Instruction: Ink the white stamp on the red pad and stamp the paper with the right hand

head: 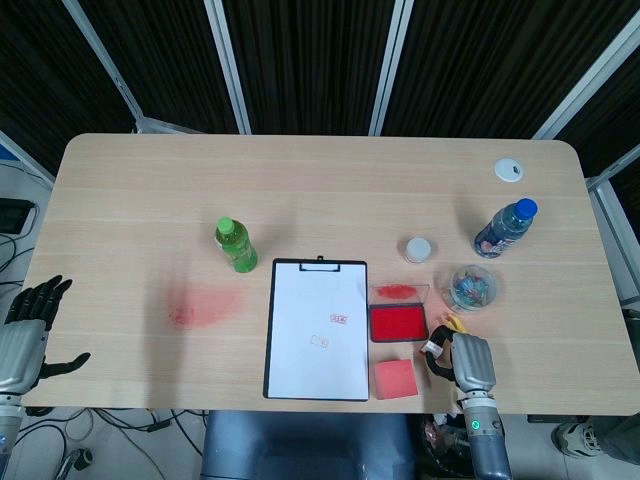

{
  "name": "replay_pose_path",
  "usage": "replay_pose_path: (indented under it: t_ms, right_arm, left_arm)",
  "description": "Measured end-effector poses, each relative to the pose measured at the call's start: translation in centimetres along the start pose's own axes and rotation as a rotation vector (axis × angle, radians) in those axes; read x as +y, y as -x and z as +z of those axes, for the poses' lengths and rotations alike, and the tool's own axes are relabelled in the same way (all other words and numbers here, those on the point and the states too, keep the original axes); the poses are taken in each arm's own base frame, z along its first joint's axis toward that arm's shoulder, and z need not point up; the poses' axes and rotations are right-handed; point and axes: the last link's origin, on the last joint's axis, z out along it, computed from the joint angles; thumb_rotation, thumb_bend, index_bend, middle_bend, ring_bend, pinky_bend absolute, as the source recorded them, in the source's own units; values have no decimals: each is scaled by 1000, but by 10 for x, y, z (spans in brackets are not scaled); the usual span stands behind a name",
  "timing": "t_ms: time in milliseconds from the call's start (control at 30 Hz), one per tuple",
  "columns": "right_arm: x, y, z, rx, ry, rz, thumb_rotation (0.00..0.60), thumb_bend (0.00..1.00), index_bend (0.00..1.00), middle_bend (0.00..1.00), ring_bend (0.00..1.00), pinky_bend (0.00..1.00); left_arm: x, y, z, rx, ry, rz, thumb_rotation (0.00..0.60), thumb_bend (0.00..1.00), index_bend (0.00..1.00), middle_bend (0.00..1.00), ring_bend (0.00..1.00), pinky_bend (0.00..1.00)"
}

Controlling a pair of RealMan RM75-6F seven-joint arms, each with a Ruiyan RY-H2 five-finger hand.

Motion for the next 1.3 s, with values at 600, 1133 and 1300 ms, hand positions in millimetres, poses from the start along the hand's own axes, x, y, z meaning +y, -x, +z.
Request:
replay_pose_path:
  t_ms: [600, 1133, 1300]
  right_arm:
    - [1, 0, -1, 5, 7, -5, 600, 408, 728, 576, 659, 884]
    - [1, 0, -3, -6, 10, -16, 600, 384, 632, 504, 589, 845]
    - [1, -1, -3, -11, 10, -24, 600, 373, 610, 487, 574, 845]
  left_arm:
    - [0, 0, 0, 1, 0, -1, 600, 12, 0, 0, 0, 0]
    - [0, 0, 0, 1, 0, -1, 600, 13, 0, 0, 0, 0]
    - [0, 0, 0, 2, 0, -1, 600, 13, 0, 0, 0, 0]
